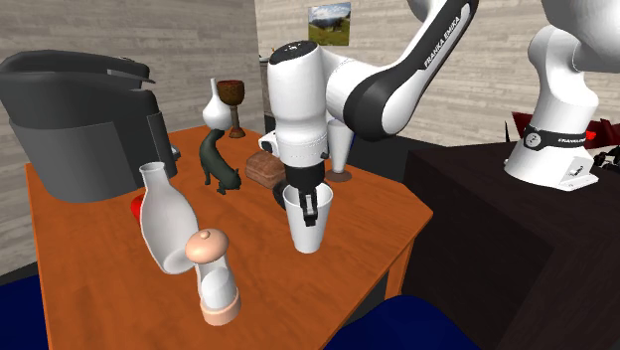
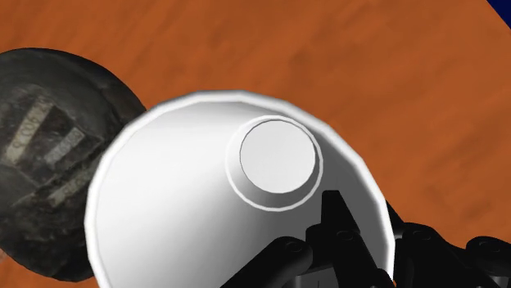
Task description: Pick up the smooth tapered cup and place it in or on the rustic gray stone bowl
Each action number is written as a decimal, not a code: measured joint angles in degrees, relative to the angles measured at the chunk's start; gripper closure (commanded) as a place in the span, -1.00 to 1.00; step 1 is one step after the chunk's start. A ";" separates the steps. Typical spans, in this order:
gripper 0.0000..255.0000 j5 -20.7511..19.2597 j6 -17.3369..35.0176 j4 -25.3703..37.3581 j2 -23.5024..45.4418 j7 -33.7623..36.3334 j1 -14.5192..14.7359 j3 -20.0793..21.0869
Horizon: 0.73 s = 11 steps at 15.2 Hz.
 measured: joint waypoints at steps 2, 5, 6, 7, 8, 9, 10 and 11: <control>1.00 0.00 0.00 0.01 0.01 0.00 0.00 0.00; 1.00 0.11 -0.75 -0.47 -1.21 -0.07 0.01 0.12; 1.00 0.16 -1.12 -0.59 -1.72 -0.19 -0.05 0.15; 1.00 0.24 -1.64 -0.38 -2.06 -0.37 -0.13 0.19; 1.00 0.28 -1.91 -0.79 -2.73 -0.35 -0.12 0.24; 1.00 0.37 -2.48 -0.72 -3.25 -0.53 -0.18 0.29; 1.00 0.42 -2.88 -0.92 -3.85 -0.63 -0.23 0.34; 1.00 0.48 -3.26 -1.01 -4.33 -0.70 -0.25 0.38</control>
